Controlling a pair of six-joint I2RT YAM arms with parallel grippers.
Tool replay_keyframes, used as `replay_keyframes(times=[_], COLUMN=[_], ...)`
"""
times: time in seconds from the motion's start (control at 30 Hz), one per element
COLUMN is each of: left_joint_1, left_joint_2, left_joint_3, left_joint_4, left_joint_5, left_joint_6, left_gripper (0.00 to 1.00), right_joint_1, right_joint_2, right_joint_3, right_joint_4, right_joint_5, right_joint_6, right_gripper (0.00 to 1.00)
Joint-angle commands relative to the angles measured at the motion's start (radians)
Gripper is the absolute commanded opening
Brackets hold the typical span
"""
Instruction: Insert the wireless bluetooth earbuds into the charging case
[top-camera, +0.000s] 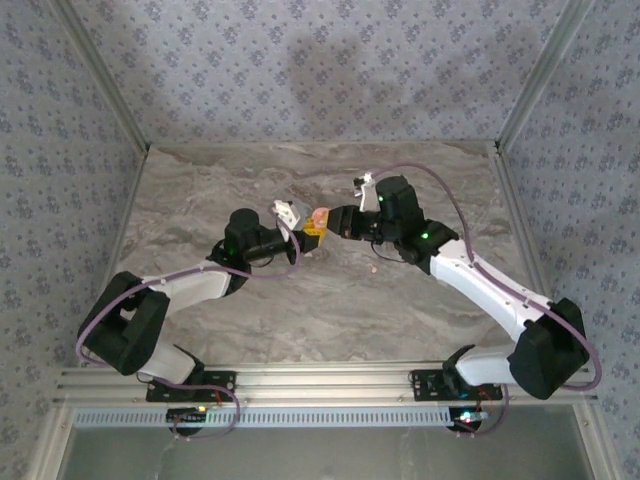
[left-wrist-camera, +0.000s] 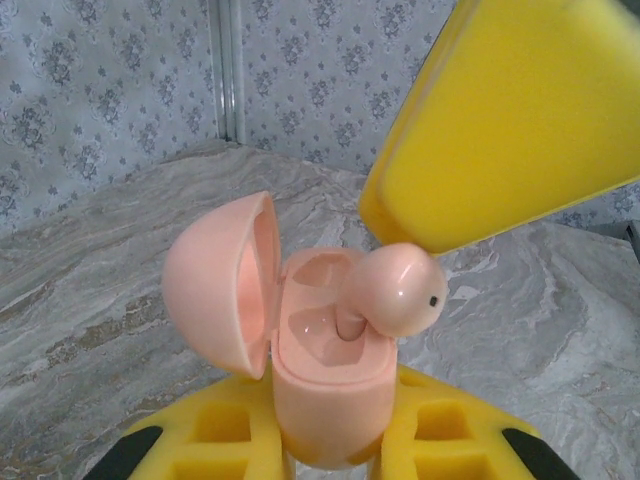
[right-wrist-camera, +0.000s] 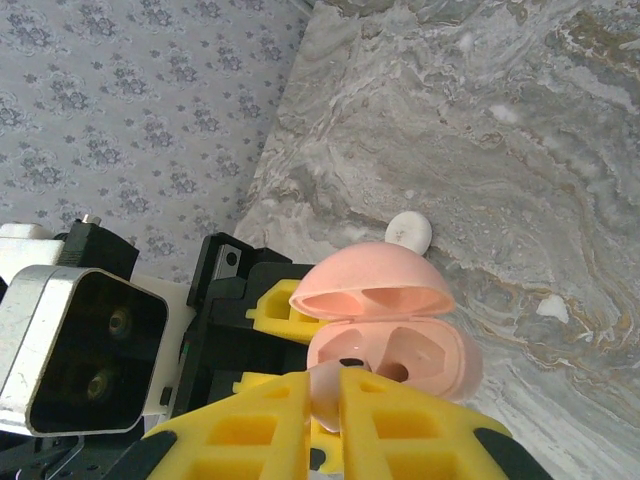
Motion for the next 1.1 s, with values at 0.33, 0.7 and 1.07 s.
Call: replay_keyframes(times=[0.33, 0.7, 1.07], left_joint_1=[-0.008, -0.008, -0.008], left_joint_2=[-0.035, -0.034, -0.033], left_joint_3=[0.031, 0.038, 0.033], left_joint_4=[0.043, 0.037, -0.003], left_joint_5=[0.017, 0.018, 0.012], left_joint_6=[0.015, 0.019, 0.05], left_gripper=[0.05, 0.05, 0.05], right_joint_1=[0.016, 0.019, -0.031], right_joint_2=[0.018, 0.011, -0.059], right_joint_3=[0.037, 0.099, 0.133], right_joint_4=[-0.032, -0.102, -0.46], right_joint_5=[0.0, 0.015, 0.089], right_joint_6=[-0.006, -0.047, -0.072], right_gripper=[0.19, 0.26, 0.3])
